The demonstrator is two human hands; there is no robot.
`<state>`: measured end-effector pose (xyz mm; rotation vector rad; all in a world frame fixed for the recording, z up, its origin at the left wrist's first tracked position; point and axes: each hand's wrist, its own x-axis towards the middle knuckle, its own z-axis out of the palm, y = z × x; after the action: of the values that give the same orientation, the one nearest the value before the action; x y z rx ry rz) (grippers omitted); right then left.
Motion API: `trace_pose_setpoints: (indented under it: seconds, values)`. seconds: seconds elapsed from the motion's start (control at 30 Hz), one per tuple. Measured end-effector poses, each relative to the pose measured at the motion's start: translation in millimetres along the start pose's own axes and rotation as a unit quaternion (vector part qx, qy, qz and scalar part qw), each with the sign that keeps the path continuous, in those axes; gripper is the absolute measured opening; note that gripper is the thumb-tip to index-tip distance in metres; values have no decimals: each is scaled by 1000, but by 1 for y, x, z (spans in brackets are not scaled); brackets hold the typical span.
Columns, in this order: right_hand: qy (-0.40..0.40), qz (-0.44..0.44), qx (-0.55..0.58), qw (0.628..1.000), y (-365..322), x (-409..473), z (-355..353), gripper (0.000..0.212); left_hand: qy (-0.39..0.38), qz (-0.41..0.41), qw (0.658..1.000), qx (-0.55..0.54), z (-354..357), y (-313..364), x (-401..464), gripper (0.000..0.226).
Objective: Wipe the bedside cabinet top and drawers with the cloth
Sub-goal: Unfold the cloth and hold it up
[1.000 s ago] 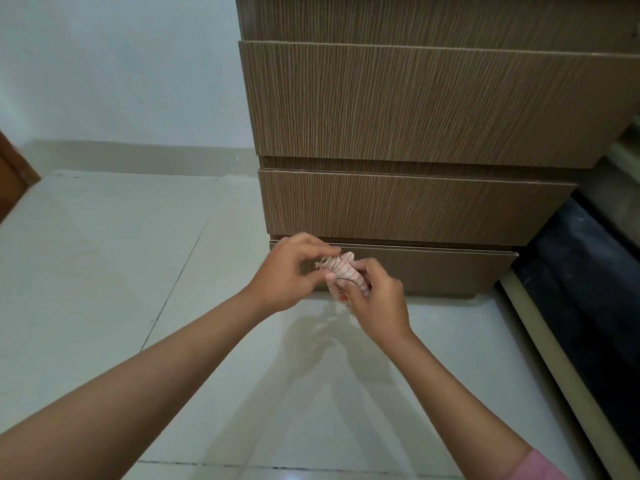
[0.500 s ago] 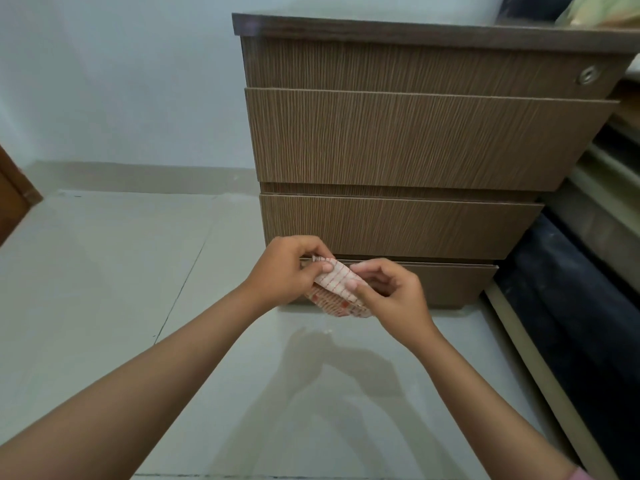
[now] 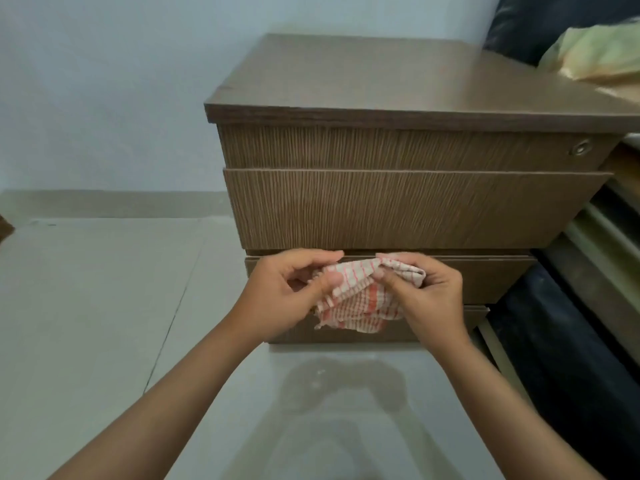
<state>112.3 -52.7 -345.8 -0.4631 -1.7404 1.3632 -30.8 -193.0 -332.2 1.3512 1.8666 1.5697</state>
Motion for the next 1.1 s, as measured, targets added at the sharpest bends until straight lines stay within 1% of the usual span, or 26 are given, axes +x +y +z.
trace_pose_setpoints:
  seconds: [0.1, 0.13, 0.23, 0.33, 0.37, 0.43, 0.5, 0.6, 0.7, 0.77, 0.83, 0.93, 0.97, 1.1]
  values:
    - [-13, 37, -2, 999, -44, 28, 3, 19, -29, 13, 999, 34, -20, 42, 21, 53]
    - [-14, 56, 5, 998, -61, 36, 3, 17, -25, 20, 998, 53, -26, 60, 28, 52]
    - [-12, 102, 13, 995, -119, 59, -2, 15, -5, 37, 995, 95, -43, 117, 51, 32]
    - [-43, 119, 3, 992, -189, 80, -14, 11, -12, 45, 992, 119, -58, 180, 71, 19]
    - [-47, 124, -1, 991, -214, 88, -19, 14, -12, 47, 992, 121, -62, 203, 77, 17]
    - [-49, 142, -11, 989, -265, 103, -32, 22, -17, 53, 990, 132, -70, 253, 90, 15]
    - [-63, 164, -25, 984, -313, 121, -49, 25, -32, 65, 987, 144, -77, 303, 103, 14]
    - [-84, 197, -38, 976, -380, 144, -78, 18, -45, 80, 984, 152, -82, 372, 120, 16]
    - [-105, 204, -74, 970, -431, 165, -103, 16, -60, 68, 985, 146, -80, 425, 134, 21]
    - [-131, 196, -109, 966, -454, 177, -118, 15, -62, 48, 987, 140, -75, 448, 146, 19]
    - [-152, 206, -143, 956, -467, 190, -133, 12, -63, 5, 990, 124, -69, 464, 157, 18]
    - [-173, 244, -139, 944, -473, 207, -149, 9, -96, -82, 986, 110, -60, 475, 173, 13]
    - [-179, 250, -144, 941, -470, 213, -153, 8, -112, -98, 983, 111, -57, 475, 179, 13]
    - [-205, 258, -206, 921, -447, 239, -165, 7, -151, -106, 977, 106, -46, 463, 201, 8]
